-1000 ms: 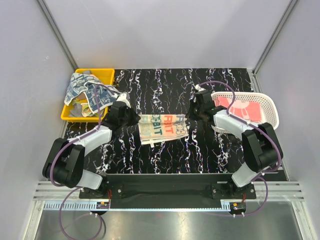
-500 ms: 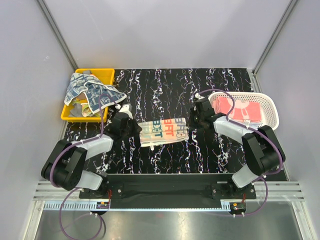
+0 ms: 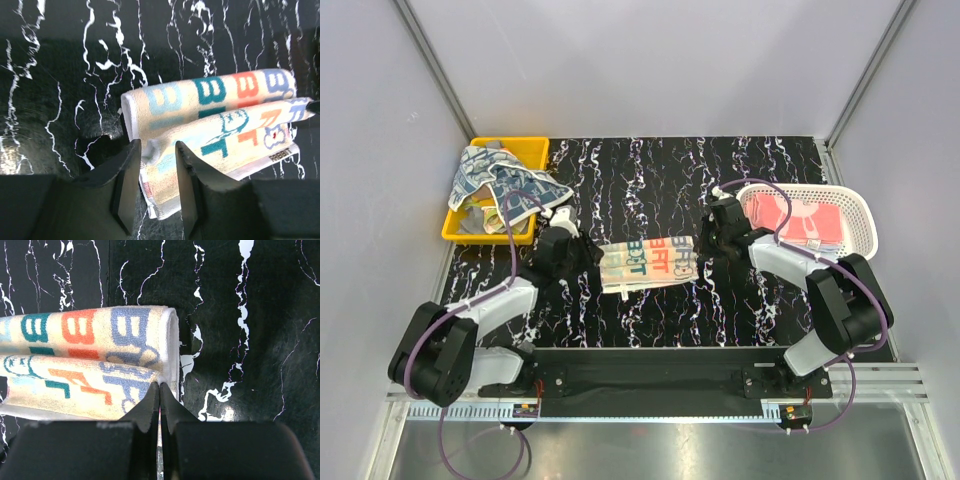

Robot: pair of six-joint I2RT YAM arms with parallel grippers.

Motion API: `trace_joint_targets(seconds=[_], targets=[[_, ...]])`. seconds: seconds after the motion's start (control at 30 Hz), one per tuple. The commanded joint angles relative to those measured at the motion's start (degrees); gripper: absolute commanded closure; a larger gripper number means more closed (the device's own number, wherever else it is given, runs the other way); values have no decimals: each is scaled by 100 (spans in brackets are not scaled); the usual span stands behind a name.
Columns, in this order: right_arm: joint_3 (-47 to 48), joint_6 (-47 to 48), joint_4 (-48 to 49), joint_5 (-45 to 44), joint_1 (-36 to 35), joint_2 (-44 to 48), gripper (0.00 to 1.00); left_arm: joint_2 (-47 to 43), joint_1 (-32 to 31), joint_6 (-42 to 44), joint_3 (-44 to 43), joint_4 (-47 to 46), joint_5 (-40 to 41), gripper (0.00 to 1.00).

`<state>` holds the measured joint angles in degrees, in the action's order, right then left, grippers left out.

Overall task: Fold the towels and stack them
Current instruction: Fold the towel

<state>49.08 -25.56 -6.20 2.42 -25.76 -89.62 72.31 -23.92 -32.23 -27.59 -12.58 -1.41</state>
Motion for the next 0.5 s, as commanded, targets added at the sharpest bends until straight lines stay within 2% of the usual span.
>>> trace_joint_targets(seconds=[0.0, 0.17, 0.33, 0.47], targets=[[-12, 7, 224, -180, -26, 244, 100, -156, 2, 23, -141, 27, 326, 61], [-12, 16, 207, -162, -26, 252, 100, 37, 2, 6, -246, 115, -60, 58], [-21, 16, 215, -154, -26, 235, 100, 134, -7, -547, -343, 370, -202, 51], [-39, 34, 207, -171, -26, 261, 100, 64, 2, -881, -457, 720, -184, 50]])
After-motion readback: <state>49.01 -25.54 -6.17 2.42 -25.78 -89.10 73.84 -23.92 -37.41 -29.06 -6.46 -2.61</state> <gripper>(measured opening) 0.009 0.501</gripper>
